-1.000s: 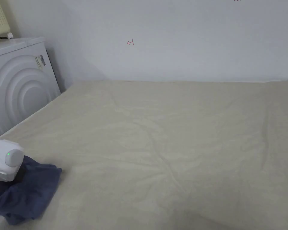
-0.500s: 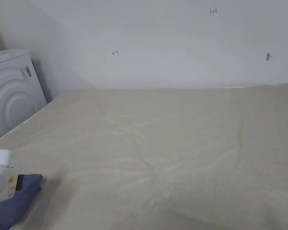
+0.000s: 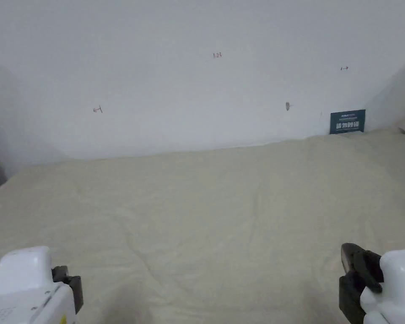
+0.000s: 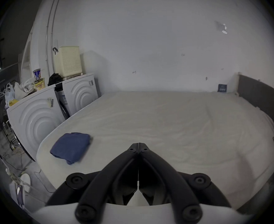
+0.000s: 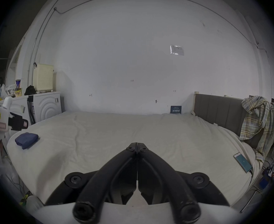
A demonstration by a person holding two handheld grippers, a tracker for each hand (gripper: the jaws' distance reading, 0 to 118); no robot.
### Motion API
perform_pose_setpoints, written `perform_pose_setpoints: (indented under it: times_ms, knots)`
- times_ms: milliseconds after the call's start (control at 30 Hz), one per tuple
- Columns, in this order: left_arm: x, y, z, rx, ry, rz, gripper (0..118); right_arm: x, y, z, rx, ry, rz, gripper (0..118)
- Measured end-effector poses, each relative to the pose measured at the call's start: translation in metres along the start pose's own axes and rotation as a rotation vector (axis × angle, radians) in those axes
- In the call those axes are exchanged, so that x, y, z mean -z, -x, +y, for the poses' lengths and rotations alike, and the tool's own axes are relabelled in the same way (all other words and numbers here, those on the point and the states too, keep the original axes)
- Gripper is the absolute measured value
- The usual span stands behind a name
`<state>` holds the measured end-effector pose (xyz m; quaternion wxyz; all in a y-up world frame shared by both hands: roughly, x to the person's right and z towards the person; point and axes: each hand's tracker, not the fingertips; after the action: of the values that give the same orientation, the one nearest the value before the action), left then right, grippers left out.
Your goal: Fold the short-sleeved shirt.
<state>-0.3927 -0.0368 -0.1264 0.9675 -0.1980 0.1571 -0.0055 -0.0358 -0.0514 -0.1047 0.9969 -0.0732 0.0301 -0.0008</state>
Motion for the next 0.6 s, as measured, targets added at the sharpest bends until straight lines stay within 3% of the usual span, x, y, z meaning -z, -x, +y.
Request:
perform_pose_setpoints:
  times_ms: [167, 267, 467, 567, 600]
  knots:
    - [-0.053, -0.055, -0.007, -0.096, -0.181, -0.058, 0, -0.005, -0.019, 0.008, 0.011, -0.028, 0.002, 0]
    - [-0.074, -0.081, -0.004, -0.015, -0.21, 0.007, 0, -0.009, -0.027, 0.008, 0.033, -0.038, 0.006, 0]
    - [-0.095, -0.103, -0.014, -0.02, -0.286, 0.044, 0, -0.013, -0.034, 0.004, 0.035, -0.031, 0.032, 0]
    - [-0.098, -0.112, -0.017, 0.063, -0.295, 0.083, 0, -0.014, -0.034, 0.004, 0.04, -0.038, 0.035, 0]
    - [-0.099, -0.111, -0.018, 0.065, -0.296, 0.076, 0, -0.015, -0.034, 0.005, 0.045, -0.04, 0.037, 5]
